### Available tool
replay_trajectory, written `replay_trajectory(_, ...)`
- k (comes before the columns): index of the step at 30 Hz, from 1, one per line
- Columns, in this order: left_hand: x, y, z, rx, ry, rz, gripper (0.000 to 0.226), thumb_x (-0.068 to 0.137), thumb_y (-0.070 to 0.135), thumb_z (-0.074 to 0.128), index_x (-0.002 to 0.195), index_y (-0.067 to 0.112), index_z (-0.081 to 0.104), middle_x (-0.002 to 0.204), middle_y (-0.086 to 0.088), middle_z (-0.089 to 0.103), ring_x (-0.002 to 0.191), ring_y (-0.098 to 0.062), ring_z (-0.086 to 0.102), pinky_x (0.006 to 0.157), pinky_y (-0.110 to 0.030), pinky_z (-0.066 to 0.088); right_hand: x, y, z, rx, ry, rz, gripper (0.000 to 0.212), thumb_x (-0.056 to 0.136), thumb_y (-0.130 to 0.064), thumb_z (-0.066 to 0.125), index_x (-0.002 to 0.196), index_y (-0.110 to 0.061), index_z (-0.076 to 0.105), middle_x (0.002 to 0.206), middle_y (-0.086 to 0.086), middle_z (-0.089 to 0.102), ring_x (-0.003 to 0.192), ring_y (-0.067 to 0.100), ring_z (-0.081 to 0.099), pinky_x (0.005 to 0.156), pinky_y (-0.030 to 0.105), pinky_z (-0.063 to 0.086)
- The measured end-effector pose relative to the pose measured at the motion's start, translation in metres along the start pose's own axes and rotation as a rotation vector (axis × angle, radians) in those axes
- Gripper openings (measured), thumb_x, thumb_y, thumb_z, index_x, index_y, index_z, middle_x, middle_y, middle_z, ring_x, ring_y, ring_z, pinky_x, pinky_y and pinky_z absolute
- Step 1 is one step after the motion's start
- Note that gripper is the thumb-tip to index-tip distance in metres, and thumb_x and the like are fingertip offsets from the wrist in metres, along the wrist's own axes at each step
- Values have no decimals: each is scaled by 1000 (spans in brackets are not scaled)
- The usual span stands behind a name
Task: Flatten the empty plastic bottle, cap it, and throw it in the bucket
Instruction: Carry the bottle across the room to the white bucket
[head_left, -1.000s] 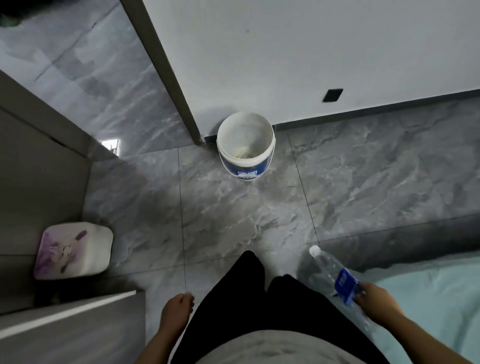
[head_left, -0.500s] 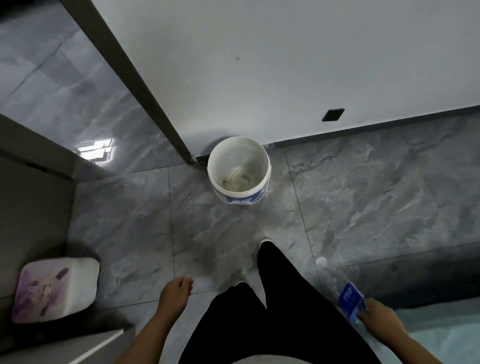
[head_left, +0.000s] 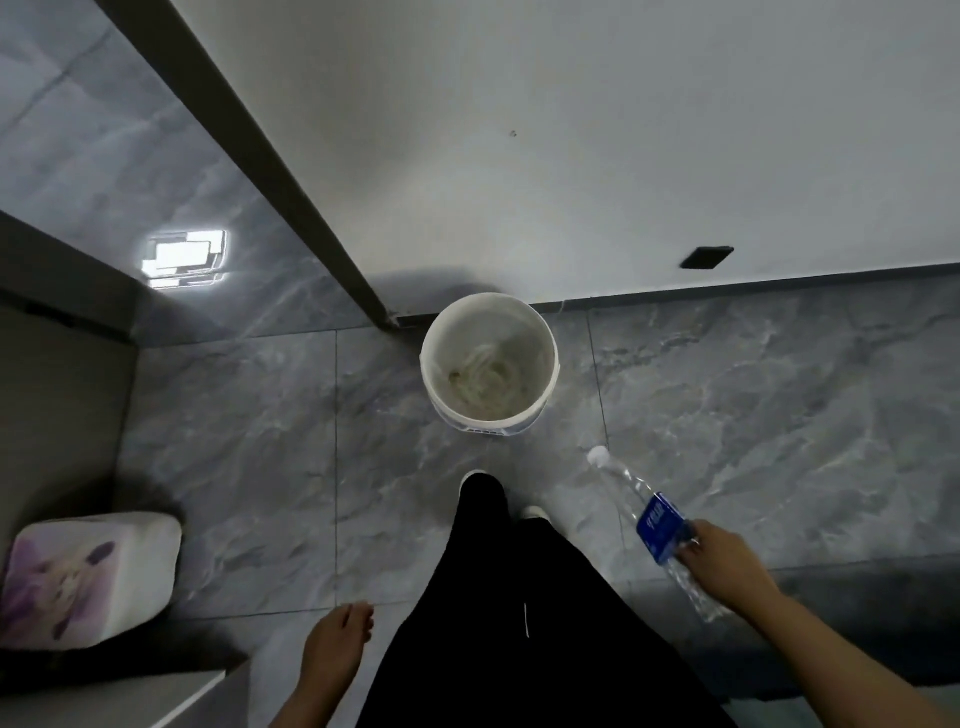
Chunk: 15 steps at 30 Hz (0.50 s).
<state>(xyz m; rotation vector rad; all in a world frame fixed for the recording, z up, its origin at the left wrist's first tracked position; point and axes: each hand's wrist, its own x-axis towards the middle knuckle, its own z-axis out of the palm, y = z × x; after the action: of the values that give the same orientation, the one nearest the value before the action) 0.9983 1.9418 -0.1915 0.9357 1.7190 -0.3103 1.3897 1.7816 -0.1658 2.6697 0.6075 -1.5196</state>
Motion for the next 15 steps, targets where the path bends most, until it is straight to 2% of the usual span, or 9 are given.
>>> replay_trajectory(3,18,40,-9,-53,35,49,26,93,16,45,74,13,63,86,-14,66,83,-28,61,85,-40,45,10,-38,-3,32,-22,-4,23,91,-11,53,109,0,59,107,22,68,95,34,64,80,37,49)
replay_trajectory(6,42,81,-17,-114,76,103,24,92,14,46,75,11,62,86,-15,65,87,-29,61,92,-45,46,25,-75,-1,89,-48,-19,25,91,-10,55,112,2,57,110,24,66,100,37,63,92,48,50)
replay_trajectory(12,99,148,-11,-212,151,137,35,94,16,42,64,15,59,90,-18,63,91,-31,60,94,-47,46,69,-131,0,163,-40,-60,22,89,-12,58,106,3,59,105,26,66,95,39,63,89,54,51)
replay_trajectory(15,133,170,-1,-182,170,173,35,95,19,42,75,3,67,93,-24,67,93,-35,63,94,-50,47,100,-151,-1,139,-72,-92,22,89,-15,59,106,0,59,105,22,67,93,35,64,88,52,53)
